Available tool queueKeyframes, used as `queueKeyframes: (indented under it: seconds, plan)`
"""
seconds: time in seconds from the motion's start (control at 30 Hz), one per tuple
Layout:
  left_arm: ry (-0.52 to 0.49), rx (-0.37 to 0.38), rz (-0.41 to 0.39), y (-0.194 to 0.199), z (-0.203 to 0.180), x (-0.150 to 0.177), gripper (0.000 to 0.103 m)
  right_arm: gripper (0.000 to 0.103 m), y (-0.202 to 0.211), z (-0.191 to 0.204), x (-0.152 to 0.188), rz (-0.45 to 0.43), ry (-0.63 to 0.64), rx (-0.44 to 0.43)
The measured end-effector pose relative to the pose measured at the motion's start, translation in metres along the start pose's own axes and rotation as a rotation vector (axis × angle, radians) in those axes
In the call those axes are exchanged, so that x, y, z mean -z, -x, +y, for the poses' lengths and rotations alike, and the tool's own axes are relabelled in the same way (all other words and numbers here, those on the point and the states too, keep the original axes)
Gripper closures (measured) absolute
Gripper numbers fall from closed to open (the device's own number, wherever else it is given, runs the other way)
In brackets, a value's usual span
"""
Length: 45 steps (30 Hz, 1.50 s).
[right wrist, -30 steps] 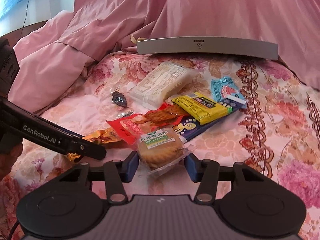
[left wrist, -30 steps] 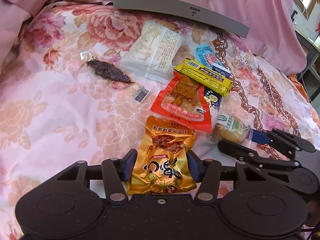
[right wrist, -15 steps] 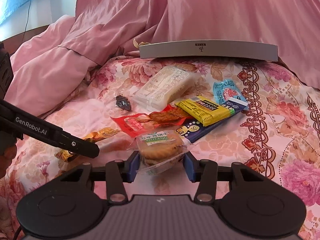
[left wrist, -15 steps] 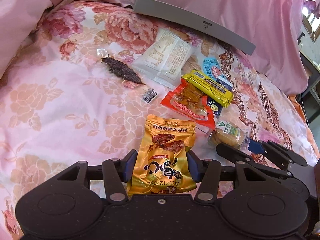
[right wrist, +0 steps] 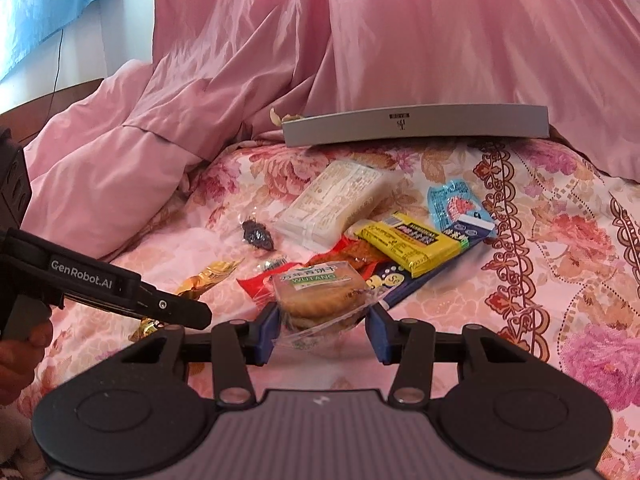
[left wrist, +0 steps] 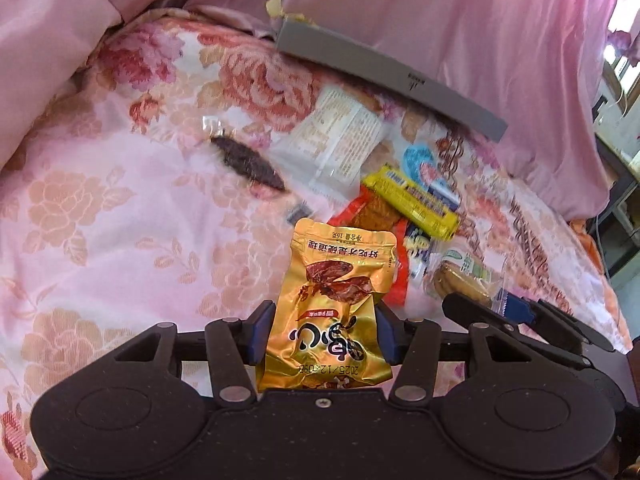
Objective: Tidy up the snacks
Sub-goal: 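Carry gold bag and pastry into the grey tray and open both tools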
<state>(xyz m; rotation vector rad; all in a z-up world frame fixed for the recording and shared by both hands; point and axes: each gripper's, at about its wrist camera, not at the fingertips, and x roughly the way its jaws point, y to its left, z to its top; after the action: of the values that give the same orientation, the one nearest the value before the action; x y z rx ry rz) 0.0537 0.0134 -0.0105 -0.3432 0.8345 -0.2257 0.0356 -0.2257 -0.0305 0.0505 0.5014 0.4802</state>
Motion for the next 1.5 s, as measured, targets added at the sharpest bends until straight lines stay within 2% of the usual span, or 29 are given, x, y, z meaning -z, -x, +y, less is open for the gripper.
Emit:
queueKeyframes:
  seconds: [0.2, 0.4, 0.57, 0.73, 0.9, 1.0, 1.17, 1.3, 1.5]
  plan:
    - [0.000, 0.028, -0.063, 0.001, -0.006, -0.019, 0.049, 0.052, 0.002, -0.003, -0.015, -0.046, 0.016, 0.013]
    - [0.012, 0.024, -0.141, -0.001, -0.010, -0.054, 0.049, 0.051, -0.002, -0.019, -0.043, -0.102, 0.001, 0.022]
    - [-0.006, 0.025, -0.222, -0.008, -0.024, -0.108, 0.048, 0.051, -0.011, -0.031, -0.078, -0.154, 0.038, 0.021]
    - [0.048, 0.068, -0.240, -0.020, -0.031, -0.163, 0.048, 0.050, -0.026, -0.052, -0.121, -0.194, 0.007, 0.028]
    - [0.032, 0.033, -0.275, -0.041, -0.040, -0.205, 0.048, 0.050, -0.047, -0.073, -0.162, -0.200, 0.049, 0.069]
    - [0.034, 0.010, -0.279, -0.060, -0.043, -0.228, 0.048, 0.050, -0.064, -0.085, -0.181, -0.191, 0.056, 0.086]
    - [0.079, 0.000, -0.229, -0.094, -0.041, -0.253, 0.048, 0.050, -0.094, -0.100, -0.198, -0.207, 0.026, 0.104]
    - [0.076, -0.019, -0.213, -0.114, -0.043, -0.263, 0.048, 0.049, -0.114, -0.110, -0.203, -0.222, 0.003, 0.113]
    - [0.033, -0.053, -0.181, -0.137, -0.044, -0.268, 0.048, 0.049, -0.142, -0.122, -0.199, -0.168, -0.015, 0.140]
